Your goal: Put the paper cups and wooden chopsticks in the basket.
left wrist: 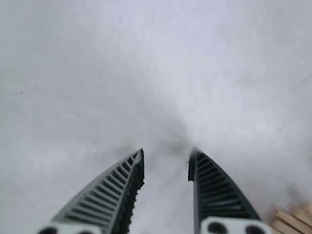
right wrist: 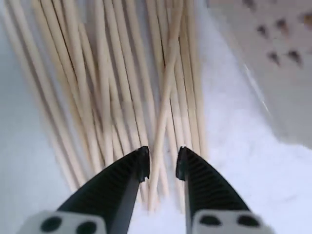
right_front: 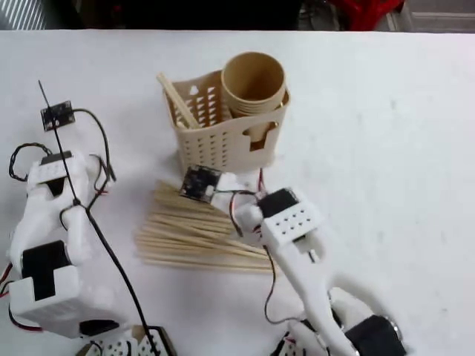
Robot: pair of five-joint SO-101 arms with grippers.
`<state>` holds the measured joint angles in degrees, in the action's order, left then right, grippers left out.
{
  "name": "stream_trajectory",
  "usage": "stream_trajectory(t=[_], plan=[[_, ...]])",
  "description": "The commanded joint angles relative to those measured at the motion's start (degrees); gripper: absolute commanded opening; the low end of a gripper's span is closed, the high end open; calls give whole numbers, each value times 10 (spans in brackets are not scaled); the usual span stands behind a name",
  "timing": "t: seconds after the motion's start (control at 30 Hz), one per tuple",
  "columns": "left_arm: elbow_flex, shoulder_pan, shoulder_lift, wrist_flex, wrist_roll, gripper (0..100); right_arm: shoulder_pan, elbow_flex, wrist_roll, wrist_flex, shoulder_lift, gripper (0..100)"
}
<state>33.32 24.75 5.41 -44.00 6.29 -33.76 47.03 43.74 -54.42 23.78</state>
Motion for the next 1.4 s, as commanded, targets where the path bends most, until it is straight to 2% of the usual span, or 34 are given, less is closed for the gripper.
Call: stream_trajectory(t=[0.0,0.1,0.17,0.4,0.63,0.83,1.03,1.17,1.37], plan=[[-6,-7,-1,11,4,168,-64,-53,-50,5,9,105],[-6,-7,-1,11,4,168,-84,-101,-72,27,-51,176],[-5,-6,-1,11,4,168,-81,-130,-85,47,-106,183],[-5,-5,-1,11,4,168,-71,-143,-91,138,-250,78],[-5,-5,-1,11,4,168,-71,-145,-89,145,-304,115],[-5,-5,-1,11,4,168,-71,-144,-90,141,-304,15],[-5,-5,-1,11,4,169,-71,-142,-91,99,-248,16],[-5,-5,-1,11,4,169,-71,-122,-102,58,-147,16],[-5,-5,-1,11,4,169,-72,-50,-118,55,43,16]])
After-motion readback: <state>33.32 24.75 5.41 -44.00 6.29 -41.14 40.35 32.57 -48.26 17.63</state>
